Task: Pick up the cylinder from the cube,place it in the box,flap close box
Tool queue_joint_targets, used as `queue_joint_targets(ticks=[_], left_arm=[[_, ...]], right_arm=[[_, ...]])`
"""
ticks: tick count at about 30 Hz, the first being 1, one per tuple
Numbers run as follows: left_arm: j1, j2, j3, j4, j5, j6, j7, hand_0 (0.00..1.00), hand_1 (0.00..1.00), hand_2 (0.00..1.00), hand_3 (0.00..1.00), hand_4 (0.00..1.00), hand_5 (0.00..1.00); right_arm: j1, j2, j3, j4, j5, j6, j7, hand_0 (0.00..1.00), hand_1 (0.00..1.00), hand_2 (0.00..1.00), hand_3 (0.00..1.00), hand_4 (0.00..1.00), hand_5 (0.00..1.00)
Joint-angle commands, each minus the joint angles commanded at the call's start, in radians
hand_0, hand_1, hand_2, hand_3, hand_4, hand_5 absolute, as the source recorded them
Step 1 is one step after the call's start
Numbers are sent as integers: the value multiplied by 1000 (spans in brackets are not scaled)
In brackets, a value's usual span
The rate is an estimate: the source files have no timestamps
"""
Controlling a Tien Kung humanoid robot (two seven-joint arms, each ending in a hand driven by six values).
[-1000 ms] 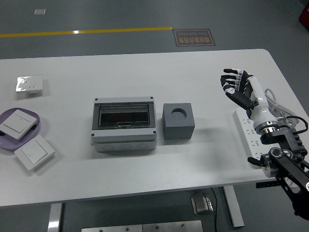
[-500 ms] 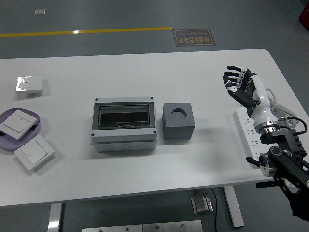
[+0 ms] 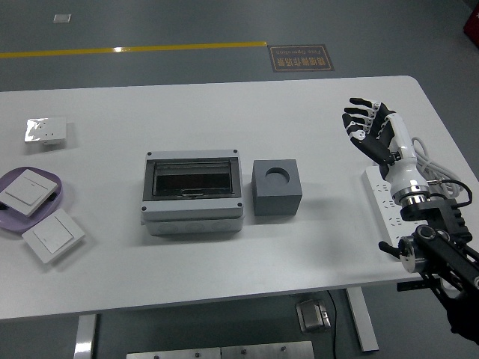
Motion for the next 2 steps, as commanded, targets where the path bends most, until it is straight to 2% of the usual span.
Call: queue_joint_targets(ticks=[2], left_arm=[[-2, 0, -2, 0, 2, 0, 0, 613, 629, 608, 641, 710, 251]], right_arm=[[0, -1, -1, 2, 0, 1, 0, 679, 642, 662, 699, 690, 189]])
